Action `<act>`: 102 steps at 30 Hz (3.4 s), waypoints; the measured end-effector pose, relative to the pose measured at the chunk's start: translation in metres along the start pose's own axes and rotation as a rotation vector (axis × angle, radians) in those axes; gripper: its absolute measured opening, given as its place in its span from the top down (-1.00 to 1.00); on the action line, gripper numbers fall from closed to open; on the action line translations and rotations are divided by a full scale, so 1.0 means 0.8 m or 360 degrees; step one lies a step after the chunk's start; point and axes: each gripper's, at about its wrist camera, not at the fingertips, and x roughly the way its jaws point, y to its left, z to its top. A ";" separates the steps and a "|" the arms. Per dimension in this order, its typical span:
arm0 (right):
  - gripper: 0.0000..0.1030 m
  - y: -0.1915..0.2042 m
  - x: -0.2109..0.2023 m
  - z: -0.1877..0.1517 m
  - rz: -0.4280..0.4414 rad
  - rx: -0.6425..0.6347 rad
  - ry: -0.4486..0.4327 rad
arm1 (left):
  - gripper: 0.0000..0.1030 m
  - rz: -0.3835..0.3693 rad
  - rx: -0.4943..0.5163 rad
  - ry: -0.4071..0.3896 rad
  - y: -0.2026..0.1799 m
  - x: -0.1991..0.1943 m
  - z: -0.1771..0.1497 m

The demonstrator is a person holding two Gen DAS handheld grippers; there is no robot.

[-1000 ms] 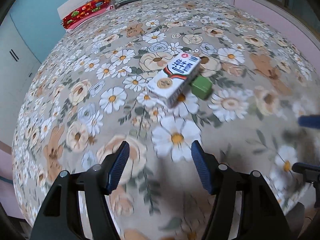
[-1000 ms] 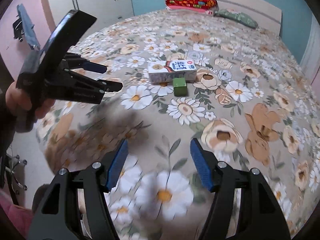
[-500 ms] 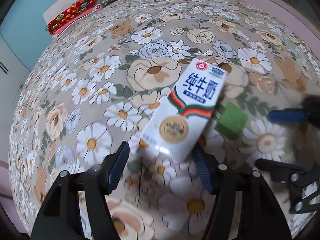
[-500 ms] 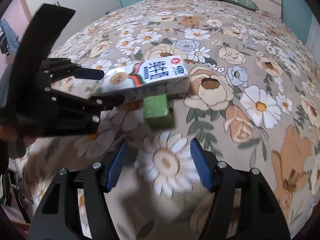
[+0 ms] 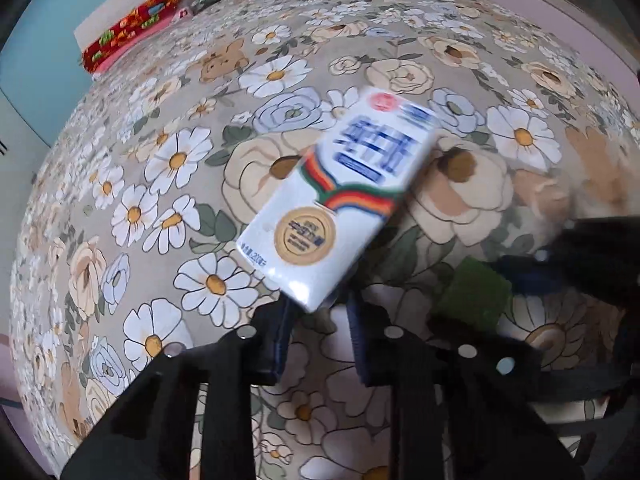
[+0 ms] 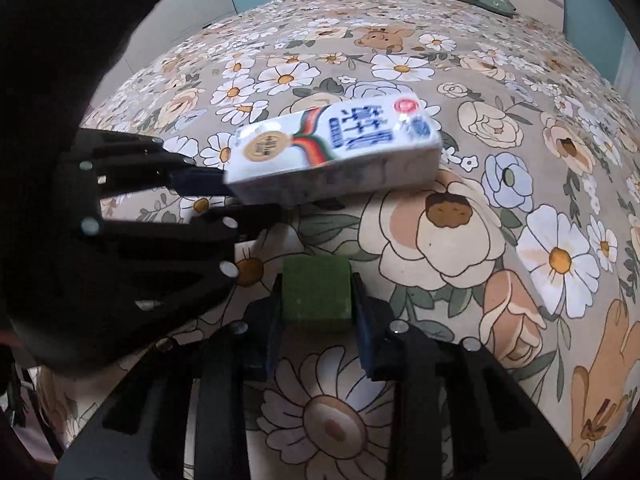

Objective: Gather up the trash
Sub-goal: 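Grasp the white milk carton with the left tool while the right tool grasps the green block, then carry the milk carton with the left tool while the right tool carries the green block over the bin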

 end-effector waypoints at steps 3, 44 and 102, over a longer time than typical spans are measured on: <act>0.37 0.002 -0.010 -0.009 -0.0003 -0.0003 0.0003 | 0.53 -0.0026 -0.0010 0.0016 -0.004 -0.004 -0.004; 0.39 -0.039 -0.037 -0.034 0.0101 0.0121 -0.0028 | 0.05 0.0015 0.0178 -0.0050 -0.026 0.023 0.057; 0.39 0.183 -0.563 -0.296 -0.0224 -0.0154 -0.0494 | 0.05 0.0333 0.0073 -0.0510 -0.144 -0.534 -0.305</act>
